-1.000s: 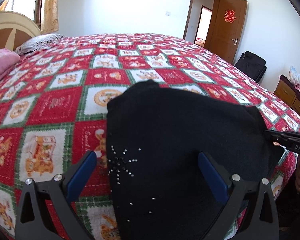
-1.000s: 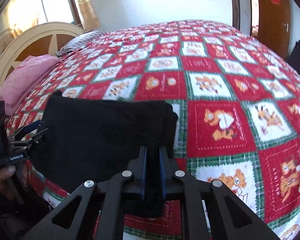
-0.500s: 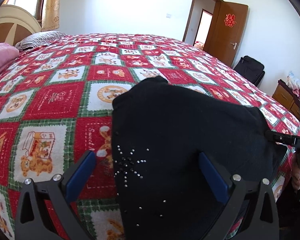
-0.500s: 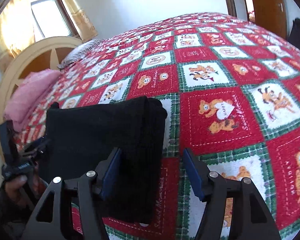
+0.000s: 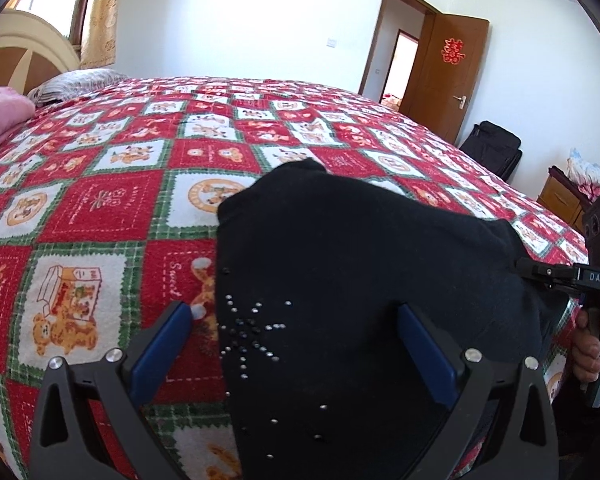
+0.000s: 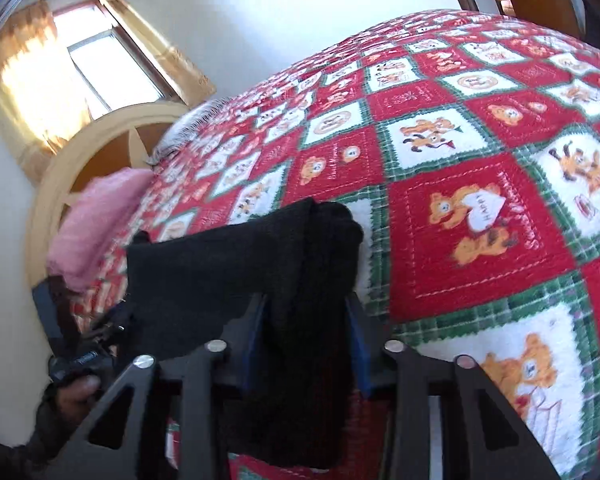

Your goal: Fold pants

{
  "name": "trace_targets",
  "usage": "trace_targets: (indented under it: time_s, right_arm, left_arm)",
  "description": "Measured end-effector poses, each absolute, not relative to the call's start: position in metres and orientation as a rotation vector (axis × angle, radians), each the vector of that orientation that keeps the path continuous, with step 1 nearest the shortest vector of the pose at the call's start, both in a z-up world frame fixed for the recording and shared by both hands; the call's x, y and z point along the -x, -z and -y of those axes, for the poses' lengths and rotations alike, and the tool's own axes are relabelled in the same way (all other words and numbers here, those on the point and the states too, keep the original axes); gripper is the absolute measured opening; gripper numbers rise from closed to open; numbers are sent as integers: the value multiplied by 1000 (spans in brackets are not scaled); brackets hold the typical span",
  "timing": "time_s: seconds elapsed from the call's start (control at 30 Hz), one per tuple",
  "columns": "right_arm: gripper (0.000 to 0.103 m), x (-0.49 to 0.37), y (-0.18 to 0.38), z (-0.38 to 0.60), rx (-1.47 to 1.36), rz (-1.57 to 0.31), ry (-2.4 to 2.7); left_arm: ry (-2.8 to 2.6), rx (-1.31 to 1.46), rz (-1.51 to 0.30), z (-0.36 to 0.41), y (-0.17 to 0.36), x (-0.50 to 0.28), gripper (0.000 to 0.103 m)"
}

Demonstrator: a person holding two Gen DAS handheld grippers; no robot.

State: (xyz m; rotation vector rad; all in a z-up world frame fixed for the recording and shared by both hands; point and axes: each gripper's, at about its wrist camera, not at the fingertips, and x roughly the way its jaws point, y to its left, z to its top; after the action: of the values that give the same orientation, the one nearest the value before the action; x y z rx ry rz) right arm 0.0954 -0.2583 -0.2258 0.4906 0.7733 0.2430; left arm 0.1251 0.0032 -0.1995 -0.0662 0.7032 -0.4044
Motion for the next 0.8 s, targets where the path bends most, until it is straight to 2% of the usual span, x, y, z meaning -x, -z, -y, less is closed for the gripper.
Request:
trace_targets:
  time_s: [0.07,0.13,0.33,0.47,0.53,0.6,0.8]
  right_arm:
    - [36,-95,224,254,-464,-769,-244]
    - [36,-96,225,255,-474,-771,-249]
    - [37,-103,239,274,-618,-796,-314]
    - [37,-103,238,274,-617,-799,-321]
    - [35,-101,234,269,-589,-792,-312]
    - [31,-97,228,264,-561,-776,-313]
    - [28,-87,210,260,-561,-720,-341]
  left_arm:
    - [431,69,-689,-2,198,-124,89]
    - [461,75,-680,-1,197,-122,81]
    - [480,108,-677,-4,198,-124,78]
    - [501,137,-667,-8,198,-124,63]
    - [515,146,-660,-9,197,-123,52]
    - [518,149,-654,-9,196,-123,45]
    - [528,167,-632,-14,189,-121,21]
